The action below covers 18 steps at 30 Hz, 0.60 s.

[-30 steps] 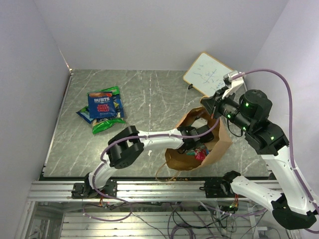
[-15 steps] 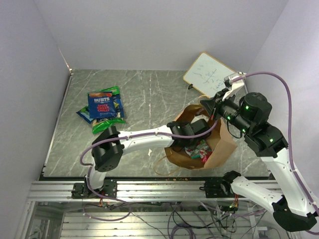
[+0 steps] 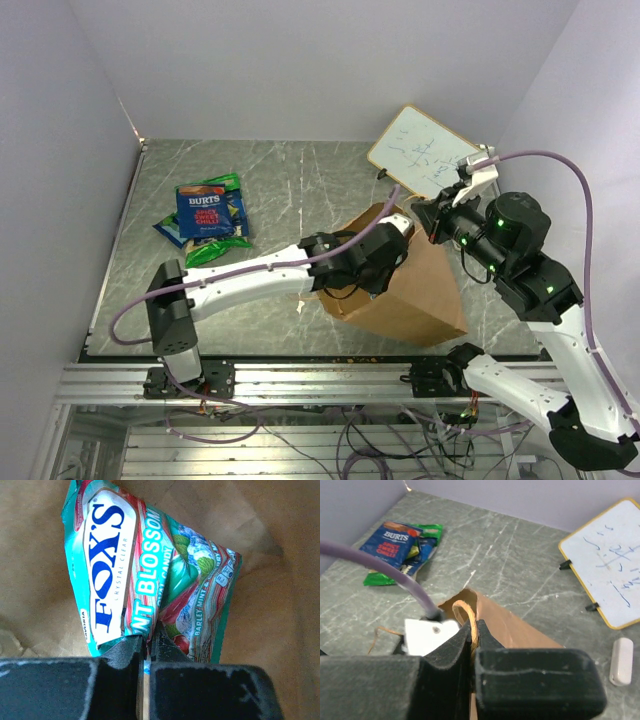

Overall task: Take the snacks out of the paper bag
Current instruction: Take out the snack from the paper bag.

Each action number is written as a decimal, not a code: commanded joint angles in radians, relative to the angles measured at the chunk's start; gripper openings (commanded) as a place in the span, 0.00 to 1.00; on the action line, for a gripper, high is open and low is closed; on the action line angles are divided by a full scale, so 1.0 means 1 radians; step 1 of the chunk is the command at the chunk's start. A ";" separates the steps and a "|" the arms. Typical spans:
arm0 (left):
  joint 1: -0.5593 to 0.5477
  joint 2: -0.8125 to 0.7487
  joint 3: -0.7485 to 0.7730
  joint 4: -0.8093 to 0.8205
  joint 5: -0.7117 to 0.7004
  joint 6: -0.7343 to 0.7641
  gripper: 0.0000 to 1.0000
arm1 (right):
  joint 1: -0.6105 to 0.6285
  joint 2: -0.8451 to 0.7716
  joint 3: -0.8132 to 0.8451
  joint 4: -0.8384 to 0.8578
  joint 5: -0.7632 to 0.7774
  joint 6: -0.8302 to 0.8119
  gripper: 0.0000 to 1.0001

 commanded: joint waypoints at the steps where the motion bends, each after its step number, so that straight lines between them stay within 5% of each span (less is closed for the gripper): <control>1: 0.002 -0.088 0.032 0.013 0.006 -0.017 0.07 | 0.003 -0.023 -0.010 -0.080 0.073 -0.022 0.00; 18: 0.016 -0.321 -0.098 -0.037 -0.037 0.025 0.07 | 0.003 -0.095 -0.005 -0.114 0.220 0.021 0.00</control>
